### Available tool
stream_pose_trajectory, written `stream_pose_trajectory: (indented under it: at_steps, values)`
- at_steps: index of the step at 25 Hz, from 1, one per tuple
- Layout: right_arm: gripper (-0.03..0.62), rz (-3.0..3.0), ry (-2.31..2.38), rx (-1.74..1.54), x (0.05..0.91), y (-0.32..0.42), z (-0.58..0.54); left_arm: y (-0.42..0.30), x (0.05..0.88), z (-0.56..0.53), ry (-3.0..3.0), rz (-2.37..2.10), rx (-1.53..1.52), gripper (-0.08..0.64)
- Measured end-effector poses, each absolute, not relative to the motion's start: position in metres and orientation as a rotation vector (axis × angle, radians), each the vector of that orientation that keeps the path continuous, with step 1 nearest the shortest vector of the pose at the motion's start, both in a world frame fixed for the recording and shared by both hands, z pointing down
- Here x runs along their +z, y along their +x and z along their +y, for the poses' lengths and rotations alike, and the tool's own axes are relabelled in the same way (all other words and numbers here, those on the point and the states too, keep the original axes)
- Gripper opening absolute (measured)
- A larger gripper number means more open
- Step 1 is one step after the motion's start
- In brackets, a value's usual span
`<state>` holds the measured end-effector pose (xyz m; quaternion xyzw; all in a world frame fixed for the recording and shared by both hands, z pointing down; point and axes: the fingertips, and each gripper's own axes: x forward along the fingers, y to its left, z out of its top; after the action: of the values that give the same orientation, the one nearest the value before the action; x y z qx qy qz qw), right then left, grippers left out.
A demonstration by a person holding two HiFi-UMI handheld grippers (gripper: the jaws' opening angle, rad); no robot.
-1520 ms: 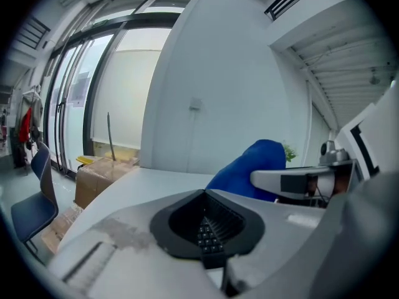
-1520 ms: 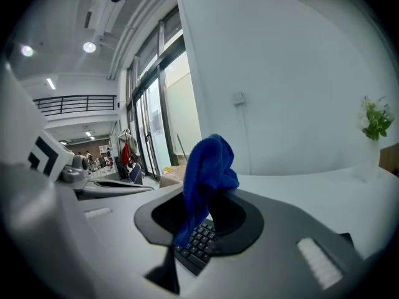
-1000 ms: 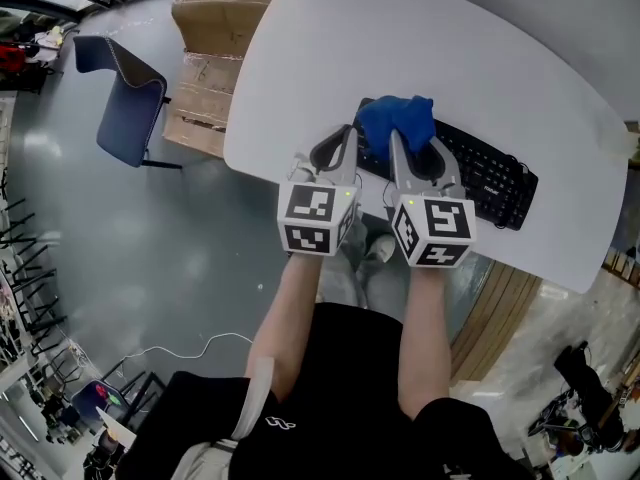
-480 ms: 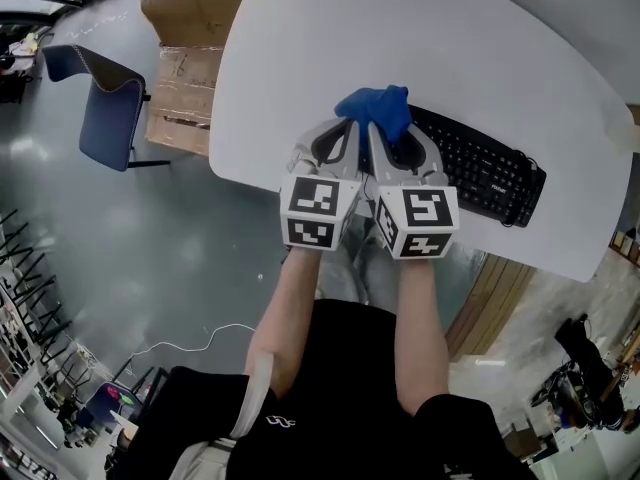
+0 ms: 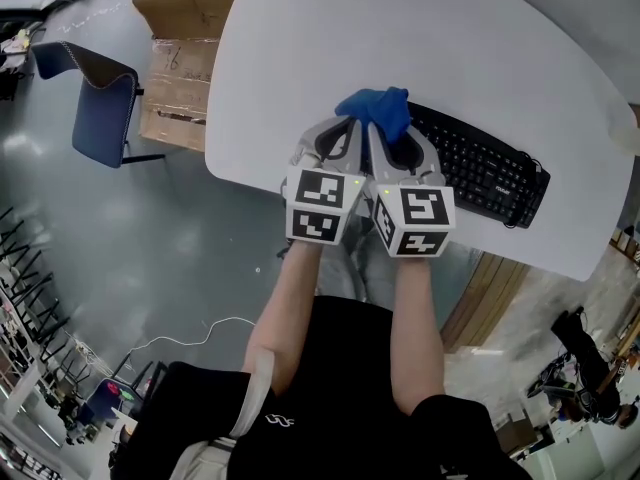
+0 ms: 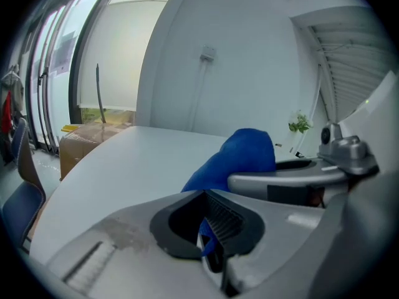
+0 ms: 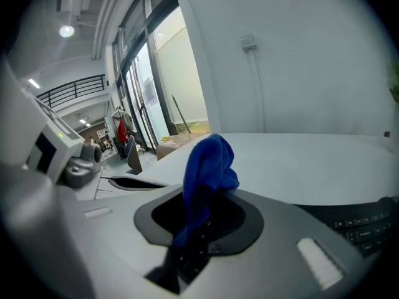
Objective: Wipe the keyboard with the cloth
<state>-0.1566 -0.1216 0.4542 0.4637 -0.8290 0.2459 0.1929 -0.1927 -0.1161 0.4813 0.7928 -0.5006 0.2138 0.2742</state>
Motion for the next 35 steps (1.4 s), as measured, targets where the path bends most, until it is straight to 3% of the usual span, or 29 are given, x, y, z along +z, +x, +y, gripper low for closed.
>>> stream_pose_trajectory:
  at_steps: [35]
  values:
    - [0.087,-2.289,1.335,0.831,0.478,-0.098,-0.106,-0.134,0.495,-0.109,2.169,-1.282,0.769,-0.004]
